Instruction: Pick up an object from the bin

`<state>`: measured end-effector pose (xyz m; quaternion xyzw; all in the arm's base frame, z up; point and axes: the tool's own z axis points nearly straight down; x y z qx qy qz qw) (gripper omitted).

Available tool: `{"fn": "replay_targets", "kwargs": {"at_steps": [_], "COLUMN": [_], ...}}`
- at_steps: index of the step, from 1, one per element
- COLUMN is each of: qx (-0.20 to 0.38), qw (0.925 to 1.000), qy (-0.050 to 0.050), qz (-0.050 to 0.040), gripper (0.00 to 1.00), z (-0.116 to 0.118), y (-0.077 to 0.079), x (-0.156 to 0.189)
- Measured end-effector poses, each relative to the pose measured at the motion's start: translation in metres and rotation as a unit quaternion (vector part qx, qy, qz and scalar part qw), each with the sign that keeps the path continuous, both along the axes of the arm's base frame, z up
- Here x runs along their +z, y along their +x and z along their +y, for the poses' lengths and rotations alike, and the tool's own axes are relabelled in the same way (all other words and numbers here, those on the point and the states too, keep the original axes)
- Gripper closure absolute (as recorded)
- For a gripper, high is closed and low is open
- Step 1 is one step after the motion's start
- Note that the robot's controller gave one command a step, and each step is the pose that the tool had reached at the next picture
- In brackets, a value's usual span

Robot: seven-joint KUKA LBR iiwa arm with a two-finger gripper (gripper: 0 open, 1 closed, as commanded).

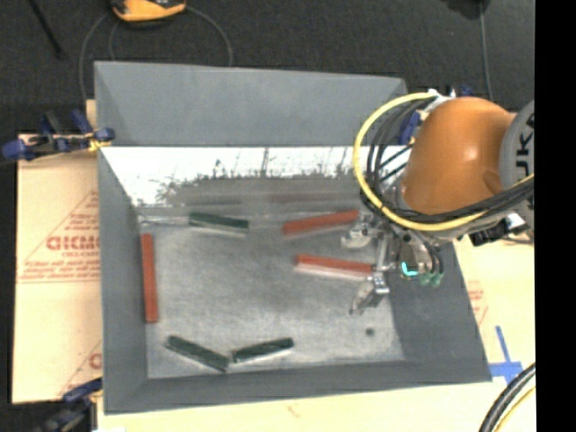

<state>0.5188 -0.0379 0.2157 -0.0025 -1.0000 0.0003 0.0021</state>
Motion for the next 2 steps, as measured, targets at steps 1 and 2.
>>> {"fn": "replay_targets", "kwargs": {"at_steps": [1, 2], "qx": [0.001, 0.020], "qw": [1.0000, 0.9998], "qy": [0.000, -0.001], "qz": [-0.0040, -0.0084], "gripper": [0.00, 0.00], "z": [0.000, 0.004], "y": [0.002, 0.015], "x": [0.004, -0.040]}}
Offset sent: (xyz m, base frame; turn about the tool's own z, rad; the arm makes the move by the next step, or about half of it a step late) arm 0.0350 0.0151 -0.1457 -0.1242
